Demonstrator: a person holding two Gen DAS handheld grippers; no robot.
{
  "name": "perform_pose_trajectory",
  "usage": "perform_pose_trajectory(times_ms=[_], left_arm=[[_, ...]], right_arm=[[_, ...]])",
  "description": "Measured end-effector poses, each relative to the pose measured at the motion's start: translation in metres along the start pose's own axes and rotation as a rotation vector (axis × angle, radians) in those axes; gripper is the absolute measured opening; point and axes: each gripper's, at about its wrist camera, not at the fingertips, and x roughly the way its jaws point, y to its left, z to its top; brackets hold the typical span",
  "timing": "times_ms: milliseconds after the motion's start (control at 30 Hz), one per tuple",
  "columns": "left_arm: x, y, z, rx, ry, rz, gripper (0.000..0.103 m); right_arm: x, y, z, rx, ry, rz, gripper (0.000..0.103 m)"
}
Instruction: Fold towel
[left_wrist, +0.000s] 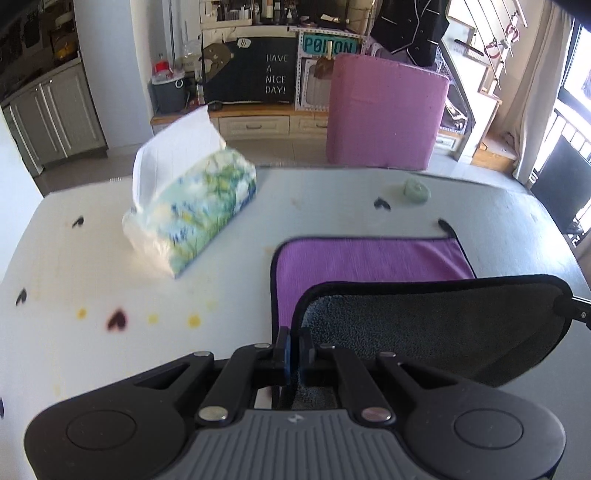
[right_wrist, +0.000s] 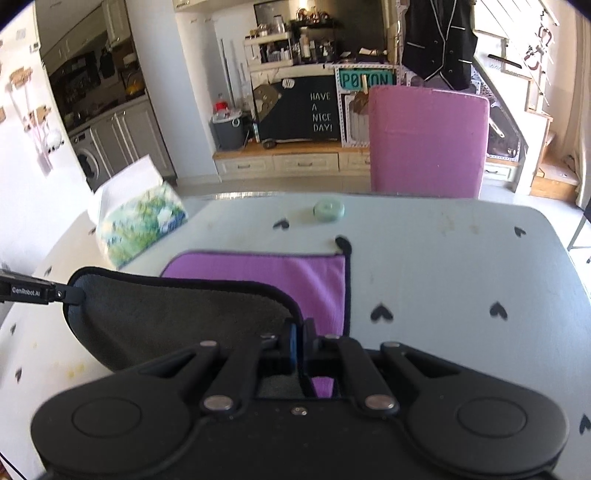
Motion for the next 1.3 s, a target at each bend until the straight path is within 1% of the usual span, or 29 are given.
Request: perform_pose_trajectory(times_ms=[100,200,333,533,667,867,967,1067,1200,1233,1267,1300], left_arm=[[0.012,-0.002,0.016,0.009,0.0,0.023,0.005],[0.027,-0.005,0.03,0.049,0.01,0.056,0.005],[0.042,-0.009,0.045,0.081,0.013,0.084,0.005],[0.06,-0.011,0.07,0.084,0.002,0.098,0.005],[0.073,-0.017,0.085,0.11,-0.001,0.11,0.005],[0.103,-0.023,0.094,0.117,0.038,0.129,0.005],[0.119,-0.022,0.094,0.106,0.076,0.133,0.005],[0.132,-0.02,0.093,0.087,0.111,0.12,0.005],[0.148,-0.017,0.092,0.077,0.131,0.128,0.005],[0.151,-0.015,0.092,0.07,0.136,0.125,0.006],[0.154,-0.014,0.091,0.062,0.14,0.124,0.009],[0.156,-0.014,0.09,0.054,0.14,0.129,0.009]], right_arm=[[0.011,-0.002,0.015,0.011,-0.011,0.003,0.003],[0.027,-0.005,0.032,0.021,-0.015,0.01,0.003],[0.046,-0.004,0.049,0.006,-0.015,-0.004,0.003],[0.07,-0.006,0.066,-0.003,-0.008,-0.039,0.003],[0.086,-0.009,0.075,-0.003,0.004,-0.06,0.003],[0.112,-0.012,0.085,0.015,0.041,-0.091,0.003],[0.124,-0.01,0.084,0.013,0.067,-0.101,0.004],[0.139,-0.01,0.081,0.023,0.099,-0.104,0.004],[0.155,-0.012,0.077,0.034,0.128,-0.123,0.004],[0.158,-0.013,0.076,0.039,0.134,-0.128,0.004],[0.16,-0.014,0.075,0.043,0.137,-0.129,0.004],[0.162,-0.014,0.074,0.051,0.142,-0.128,0.004]])
